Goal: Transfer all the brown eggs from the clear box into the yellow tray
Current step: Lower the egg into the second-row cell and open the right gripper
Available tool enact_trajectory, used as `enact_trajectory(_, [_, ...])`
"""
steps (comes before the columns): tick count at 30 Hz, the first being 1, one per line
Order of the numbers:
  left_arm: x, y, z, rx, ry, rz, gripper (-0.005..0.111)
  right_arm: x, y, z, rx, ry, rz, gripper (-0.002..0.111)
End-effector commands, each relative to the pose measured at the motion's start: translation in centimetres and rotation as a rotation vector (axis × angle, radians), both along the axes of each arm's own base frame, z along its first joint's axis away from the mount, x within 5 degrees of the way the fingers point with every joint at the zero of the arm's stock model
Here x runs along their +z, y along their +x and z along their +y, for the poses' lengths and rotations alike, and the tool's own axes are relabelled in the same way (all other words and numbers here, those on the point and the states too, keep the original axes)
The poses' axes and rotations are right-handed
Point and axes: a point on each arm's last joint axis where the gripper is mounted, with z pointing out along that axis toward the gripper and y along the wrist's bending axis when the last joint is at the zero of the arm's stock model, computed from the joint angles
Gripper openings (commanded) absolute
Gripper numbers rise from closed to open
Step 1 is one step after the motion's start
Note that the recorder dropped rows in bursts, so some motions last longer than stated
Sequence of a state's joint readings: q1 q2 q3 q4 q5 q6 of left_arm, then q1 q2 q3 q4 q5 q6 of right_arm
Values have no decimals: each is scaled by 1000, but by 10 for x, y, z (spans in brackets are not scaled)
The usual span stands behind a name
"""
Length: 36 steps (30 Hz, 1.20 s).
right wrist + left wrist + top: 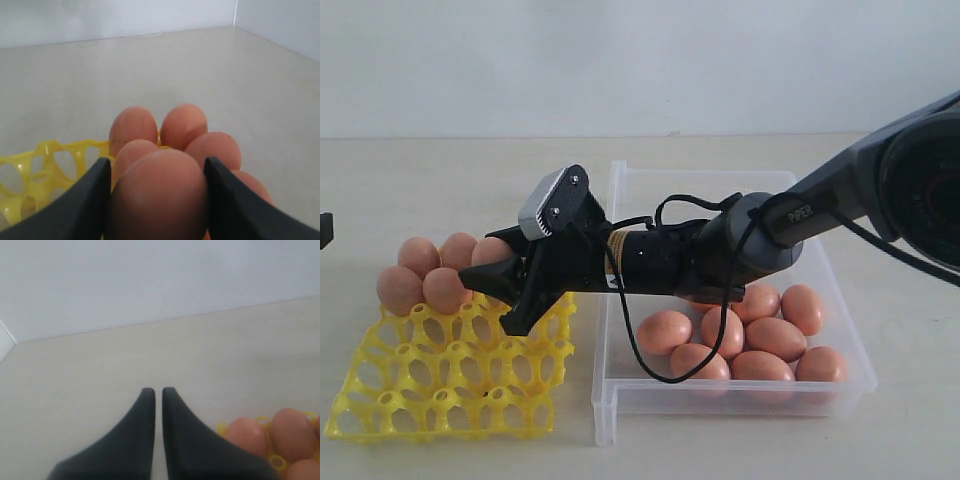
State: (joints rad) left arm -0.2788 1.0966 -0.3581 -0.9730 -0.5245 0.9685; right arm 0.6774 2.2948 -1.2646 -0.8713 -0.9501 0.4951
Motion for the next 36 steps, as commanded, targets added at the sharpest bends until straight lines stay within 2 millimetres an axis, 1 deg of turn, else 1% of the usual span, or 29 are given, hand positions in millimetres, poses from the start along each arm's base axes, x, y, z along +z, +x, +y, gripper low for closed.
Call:
enact_trajectory(1, [1,-1,1,3,-9,-8,4,1,3,-2,-1,2,-14,0])
enact_trajectory(6, [1,-1,1,3,-9,-8,4,2,3,-1,-1,1,-18,0])
enact_trajectory(11, [1,-1,1,3,-9,-8,4,4,8,6,13,-71,-28,0])
enact_trajectory(14, [1,-1,1,3,-9,-8,4,5,8,7,19,-77,-28,0])
enact_trajectory(18, [1,-1,1,3,-9,-8,4,4,8,7,13,-90,-30,0])
enact_trajectory(23, [1,-1,1,3,-9,-8,4,-11,6,8,25,-104,-16,0])
enact_trajectory(26, [1,-1,1,3,-9,-8,4,-11,5,8,29,-108,-33,0])
enact_trajectory(33, [1,-1,1,3,-9,-8,4,-9,9,8,-15,-82,-9,0])
enact_trajectory(35, [1,-1,1,3,-9,-8,4,-9,9,8,-9,-88,-31,1])
enact_trajectory(36, [1,-1,1,3,-9,-8,4,-9,9,8,-4,-94,-50,3])
